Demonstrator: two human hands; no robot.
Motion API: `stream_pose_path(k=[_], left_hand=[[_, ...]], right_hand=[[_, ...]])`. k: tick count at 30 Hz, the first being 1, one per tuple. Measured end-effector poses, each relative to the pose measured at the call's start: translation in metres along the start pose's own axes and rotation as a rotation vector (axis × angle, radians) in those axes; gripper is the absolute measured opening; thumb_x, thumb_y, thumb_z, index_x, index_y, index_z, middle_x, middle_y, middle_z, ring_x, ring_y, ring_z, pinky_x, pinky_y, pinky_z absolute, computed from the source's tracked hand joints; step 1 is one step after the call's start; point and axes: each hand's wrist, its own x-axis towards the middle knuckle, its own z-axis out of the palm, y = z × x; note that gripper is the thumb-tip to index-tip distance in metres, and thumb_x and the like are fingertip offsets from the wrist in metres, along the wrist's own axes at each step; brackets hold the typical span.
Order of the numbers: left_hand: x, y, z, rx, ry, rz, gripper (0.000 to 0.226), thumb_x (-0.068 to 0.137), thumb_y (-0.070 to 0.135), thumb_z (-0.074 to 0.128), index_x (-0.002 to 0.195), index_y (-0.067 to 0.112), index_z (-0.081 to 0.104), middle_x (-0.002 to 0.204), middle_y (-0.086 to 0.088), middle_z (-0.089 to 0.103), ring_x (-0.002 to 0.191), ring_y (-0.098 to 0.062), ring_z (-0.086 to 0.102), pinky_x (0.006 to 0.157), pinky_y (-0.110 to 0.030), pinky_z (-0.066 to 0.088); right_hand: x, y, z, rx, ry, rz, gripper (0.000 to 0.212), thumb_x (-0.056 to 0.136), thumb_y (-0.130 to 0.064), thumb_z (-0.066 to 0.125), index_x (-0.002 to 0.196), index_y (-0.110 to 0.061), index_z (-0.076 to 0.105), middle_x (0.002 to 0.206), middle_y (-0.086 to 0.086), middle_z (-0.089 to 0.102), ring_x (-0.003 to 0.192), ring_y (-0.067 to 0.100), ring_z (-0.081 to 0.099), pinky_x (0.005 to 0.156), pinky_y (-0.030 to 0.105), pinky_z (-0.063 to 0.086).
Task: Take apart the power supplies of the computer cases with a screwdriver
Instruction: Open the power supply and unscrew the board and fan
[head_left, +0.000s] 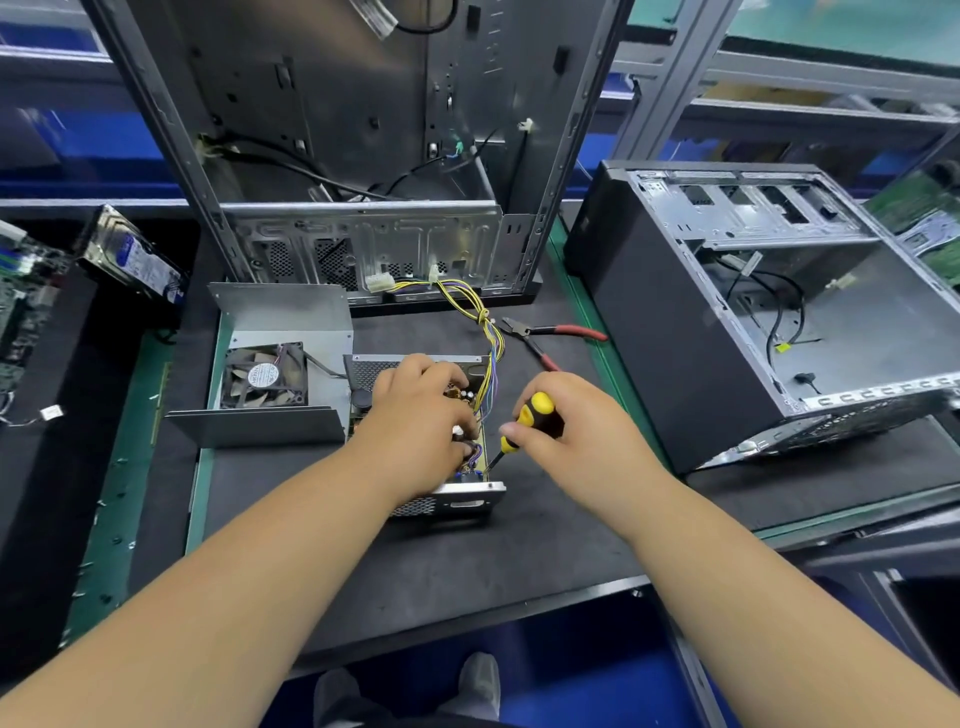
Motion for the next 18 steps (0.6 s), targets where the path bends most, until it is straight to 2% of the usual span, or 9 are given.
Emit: stream_pose_path(k=[7, 12, 18], left_hand=[[-0.0015, -0.0031, -0.0006, -0.093, -0.015, -0.050, 0.010, 0.082, 0.043, 0.075, 0.092, 0.041, 0.074, 0.134, 0.021, 0.043, 0.130, -0.014, 0.022, 0.096, -0.027, 0.010], [-0.0004, -0.0007, -0.0003, -0.096, -0.033, -0.071, 0.010, 0.081, 0.042, 0.075, 0.091, 0.040, 0.074, 0.132, 0.022, 0.043, 0.130, -0.013, 0.021, 0.094, -0.026, 0.010], [-0.0002, 0.0002, -0.0003, -0.085, -0.016, -0.056, 0.009, 0.082, 0.040, 0.073, 0.091, 0.038, 0.073, 0.131, 0.021, 0.045, 0.128, -0.014, 0.022, 0.095, -0.027, 0.010]], right_hand=[[-0.0006, -0.0010, -0.0017, 0.005, -0.014, -0.035, 0.018, 0.088, -0.032, 0.072, 0.084, -0.022, 0.058, 0.085, -0.008, 0.056, 0.081, 0.011, 0.052, 0.071, 0.032, 0.048], [-0.0022, -0.0005, -0.0017, 0.012, -0.007, -0.036, 0.018, 0.088, -0.032, 0.072, 0.084, -0.022, 0.058, 0.085, -0.008, 0.056, 0.082, 0.010, 0.051, 0.071, 0.030, 0.047], [-0.0019, 0.0001, -0.0022, 0.026, 0.000, -0.039, 0.017, 0.088, -0.031, 0.072, 0.084, -0.023, 0.058, 0.086, -0.008, 0.056, 0.082, 0.011, 0.053, 0.071, 0.034, 0.049]])
